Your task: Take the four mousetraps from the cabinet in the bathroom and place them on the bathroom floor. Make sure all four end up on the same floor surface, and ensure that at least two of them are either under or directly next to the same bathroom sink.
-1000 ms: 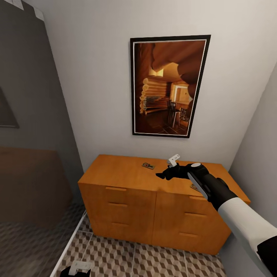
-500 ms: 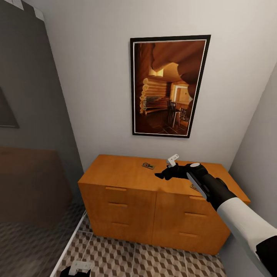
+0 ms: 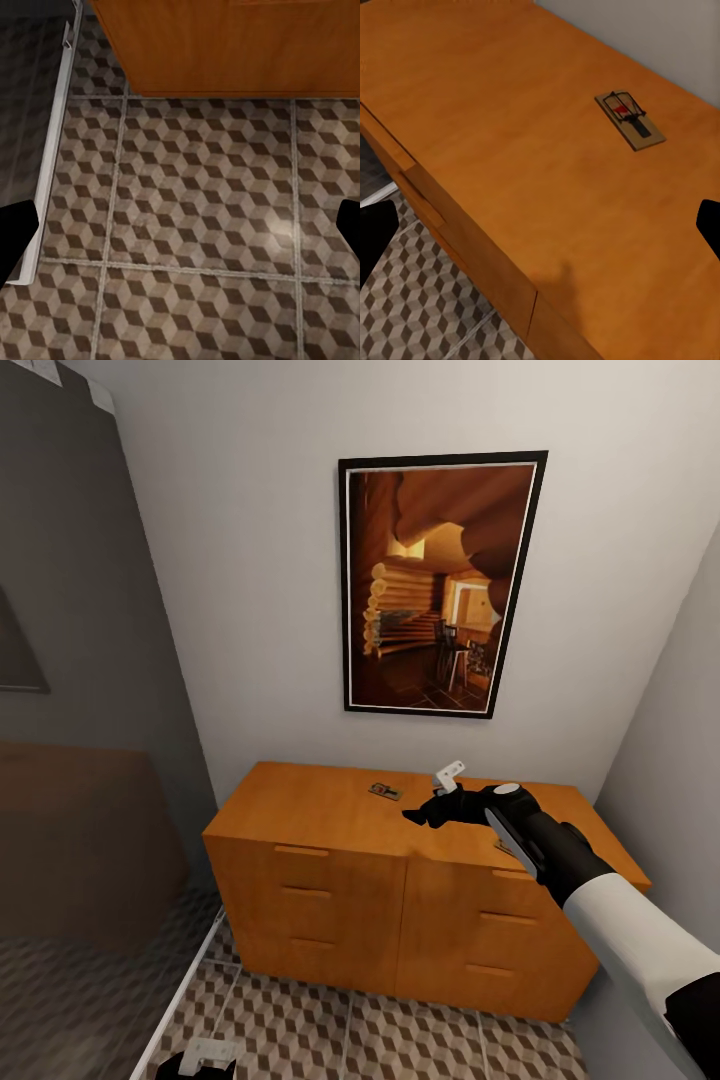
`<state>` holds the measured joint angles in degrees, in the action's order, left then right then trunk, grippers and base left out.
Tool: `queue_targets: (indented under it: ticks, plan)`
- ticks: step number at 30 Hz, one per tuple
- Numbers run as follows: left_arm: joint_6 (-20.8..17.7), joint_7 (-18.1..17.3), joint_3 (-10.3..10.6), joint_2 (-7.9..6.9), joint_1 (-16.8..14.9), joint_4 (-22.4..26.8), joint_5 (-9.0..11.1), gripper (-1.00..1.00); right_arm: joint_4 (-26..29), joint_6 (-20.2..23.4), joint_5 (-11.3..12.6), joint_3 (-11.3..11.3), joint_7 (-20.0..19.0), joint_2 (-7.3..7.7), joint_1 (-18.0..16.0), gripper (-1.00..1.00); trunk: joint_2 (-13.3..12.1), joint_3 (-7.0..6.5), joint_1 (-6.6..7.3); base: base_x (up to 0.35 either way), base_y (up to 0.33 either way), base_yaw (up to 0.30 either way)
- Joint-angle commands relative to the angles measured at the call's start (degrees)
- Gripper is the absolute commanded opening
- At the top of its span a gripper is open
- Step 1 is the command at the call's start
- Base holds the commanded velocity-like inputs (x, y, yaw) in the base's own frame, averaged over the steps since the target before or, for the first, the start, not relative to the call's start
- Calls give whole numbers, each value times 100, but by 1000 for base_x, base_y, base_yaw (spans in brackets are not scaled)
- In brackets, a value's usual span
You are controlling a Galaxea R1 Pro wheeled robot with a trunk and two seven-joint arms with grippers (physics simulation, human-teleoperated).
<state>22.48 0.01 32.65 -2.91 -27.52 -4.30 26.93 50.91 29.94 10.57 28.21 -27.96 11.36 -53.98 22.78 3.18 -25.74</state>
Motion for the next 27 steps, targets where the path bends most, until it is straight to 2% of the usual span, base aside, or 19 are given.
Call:
queue_targets:
  ticks: [1,27]
  plan:
    - [30,0,48,5,-8,-18,32,100,6,39,59,17,19,6,-8,100,14,14,-4,0,0,0]
    - [34,-1,51,31,-8,-18,29,100,8,39,51,9,33,15,-8,100,14,14,-4,0,0,0]
